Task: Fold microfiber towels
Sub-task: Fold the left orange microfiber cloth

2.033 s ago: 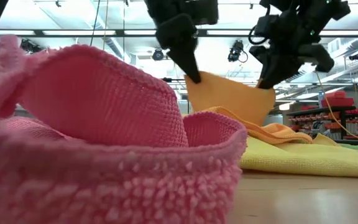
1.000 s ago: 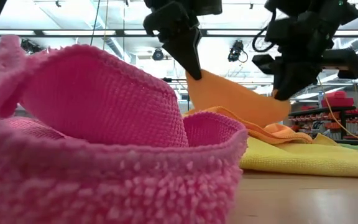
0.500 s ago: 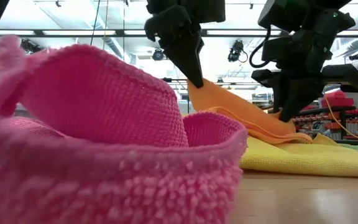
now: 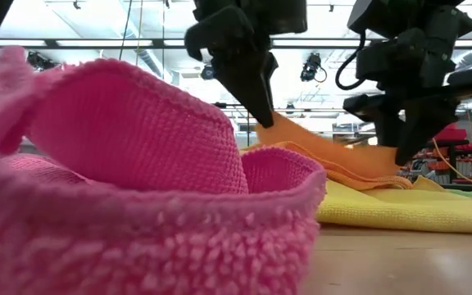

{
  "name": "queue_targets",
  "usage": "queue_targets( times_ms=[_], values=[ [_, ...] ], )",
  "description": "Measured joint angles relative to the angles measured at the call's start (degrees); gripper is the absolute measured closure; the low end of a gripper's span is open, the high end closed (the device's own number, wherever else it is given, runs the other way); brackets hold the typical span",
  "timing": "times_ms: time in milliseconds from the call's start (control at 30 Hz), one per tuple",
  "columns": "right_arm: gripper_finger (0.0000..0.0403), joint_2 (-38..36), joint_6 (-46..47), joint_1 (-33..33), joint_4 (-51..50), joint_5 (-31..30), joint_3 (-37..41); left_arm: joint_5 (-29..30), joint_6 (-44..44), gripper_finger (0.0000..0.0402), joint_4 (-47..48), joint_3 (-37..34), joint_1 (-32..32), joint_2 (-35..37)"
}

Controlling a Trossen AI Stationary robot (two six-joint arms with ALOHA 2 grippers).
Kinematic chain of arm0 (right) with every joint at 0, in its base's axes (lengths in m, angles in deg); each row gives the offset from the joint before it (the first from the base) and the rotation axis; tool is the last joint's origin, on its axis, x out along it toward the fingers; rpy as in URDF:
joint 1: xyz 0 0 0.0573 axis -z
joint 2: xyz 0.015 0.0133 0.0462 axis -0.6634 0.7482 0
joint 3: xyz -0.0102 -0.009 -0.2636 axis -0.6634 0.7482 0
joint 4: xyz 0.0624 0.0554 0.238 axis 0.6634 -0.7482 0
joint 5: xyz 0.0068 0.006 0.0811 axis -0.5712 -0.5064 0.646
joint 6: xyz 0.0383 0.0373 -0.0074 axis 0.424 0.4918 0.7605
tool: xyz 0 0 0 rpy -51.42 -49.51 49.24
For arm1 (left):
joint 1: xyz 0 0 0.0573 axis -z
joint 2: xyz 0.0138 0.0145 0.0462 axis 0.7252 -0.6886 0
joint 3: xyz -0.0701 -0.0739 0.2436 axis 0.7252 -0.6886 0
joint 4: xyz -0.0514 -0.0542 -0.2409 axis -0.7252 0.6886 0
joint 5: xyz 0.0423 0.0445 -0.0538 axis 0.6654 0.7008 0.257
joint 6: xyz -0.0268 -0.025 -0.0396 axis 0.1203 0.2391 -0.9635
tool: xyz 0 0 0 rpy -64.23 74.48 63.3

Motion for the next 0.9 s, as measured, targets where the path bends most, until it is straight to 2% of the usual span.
queue_targets(
  times_ms=[167, 333, 467, 633, 900],
  values=[
    [0.0289, -0.95, 3.56, -1.48, -1.76, 0.00, -0.35, -0.05, 0.01, 0.0271, 0.78, -0.02, 0.72, 1.45],
    [0.0289, -2.59, 6.30, -2.15, -5.42, 0.00, -2.37, 0.25, 1.24, 0.0247, 3.87, -0.02, 0.70, 2.04],
    [0.0289, -4.32, 6.23, -2.31, -5.61, -0.58, -2.54, 3.01, 3.27, 0.0245, 6.43, -0.02, 0.65, 2.13],
    [0.0289, -4.45, 5.67, -2.31, -5.44, -4.49, -2.54, 7.85, 4.52, 0.0247, 8.21, -0.07, 0.61, 1.70],
    [0.0291, -3.81, 4.92, -2.29, -4.99, -7.34, -2.54, 9.09, 2.99, 0.0237, 7.76, 0.05, 0.45, 0.87]
  ],
)
